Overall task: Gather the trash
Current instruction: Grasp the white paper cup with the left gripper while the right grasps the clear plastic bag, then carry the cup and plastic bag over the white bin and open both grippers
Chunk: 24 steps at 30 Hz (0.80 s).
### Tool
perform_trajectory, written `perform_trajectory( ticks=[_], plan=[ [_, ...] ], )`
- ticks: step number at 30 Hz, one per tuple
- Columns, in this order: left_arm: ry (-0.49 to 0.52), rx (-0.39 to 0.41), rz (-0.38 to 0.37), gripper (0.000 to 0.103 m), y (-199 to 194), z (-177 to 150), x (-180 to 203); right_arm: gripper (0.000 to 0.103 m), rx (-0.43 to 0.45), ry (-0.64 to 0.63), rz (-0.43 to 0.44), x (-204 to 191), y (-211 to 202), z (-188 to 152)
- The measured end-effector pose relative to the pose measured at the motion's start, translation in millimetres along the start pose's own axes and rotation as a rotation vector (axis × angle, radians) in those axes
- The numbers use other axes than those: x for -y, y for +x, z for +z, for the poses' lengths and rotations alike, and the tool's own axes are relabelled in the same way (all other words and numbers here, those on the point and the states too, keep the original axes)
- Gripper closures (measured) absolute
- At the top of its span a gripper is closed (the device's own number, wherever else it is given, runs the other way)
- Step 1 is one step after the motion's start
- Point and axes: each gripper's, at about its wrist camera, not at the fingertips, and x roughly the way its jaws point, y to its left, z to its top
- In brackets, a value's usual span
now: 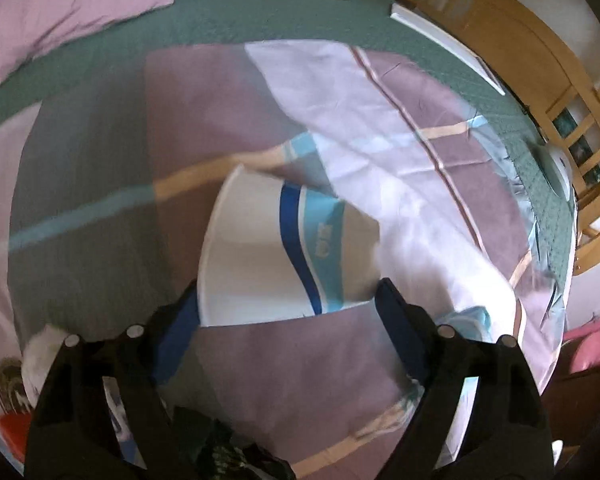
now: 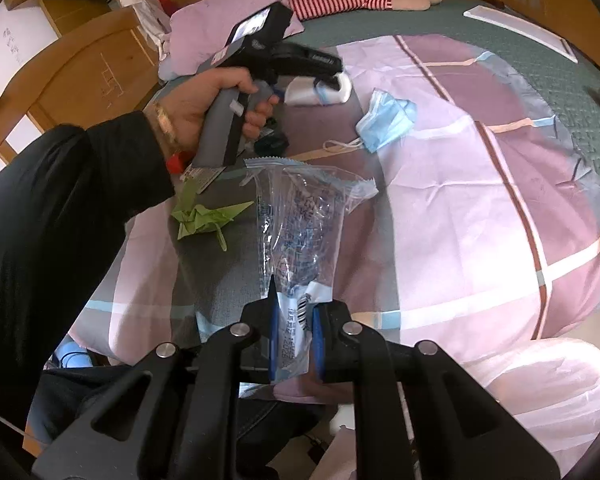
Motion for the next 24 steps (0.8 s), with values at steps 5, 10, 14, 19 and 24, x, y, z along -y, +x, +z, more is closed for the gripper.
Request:
perform_trajectory(
  ticks=[5,10,14,19,24],
  plan=[
    [0.033,0.098,0.031,0.018,-46.3,-25.3,5.0,0.088,0.044,-0.004,-0.015,0.0,-12.1,0.6],
    [0.077,0.274,0.132,0.018,-153.1,-83.9,14.9,0.088,0.101,-0.024,0.012,-5.8,-36.5,1.2],
    [0.044,0.400,0.181,0.018,-224.6,-135.3,17.8,0.088,0.156,-0.056,0.034,-16.6,-61.5,-4.1],
    [0.016,0.481,0.224,0.018,-283.5,-191.0,32.8,0.088,0.209,-0.096,0.050,-28.5,-90.7,-18.4],
    [0.049,0.487,0.217,0.018,-316.8,-234.9,60.0,0.088,0.258,-0.131,0.032,-25.4,-125.0,-40.9]
  ],
)
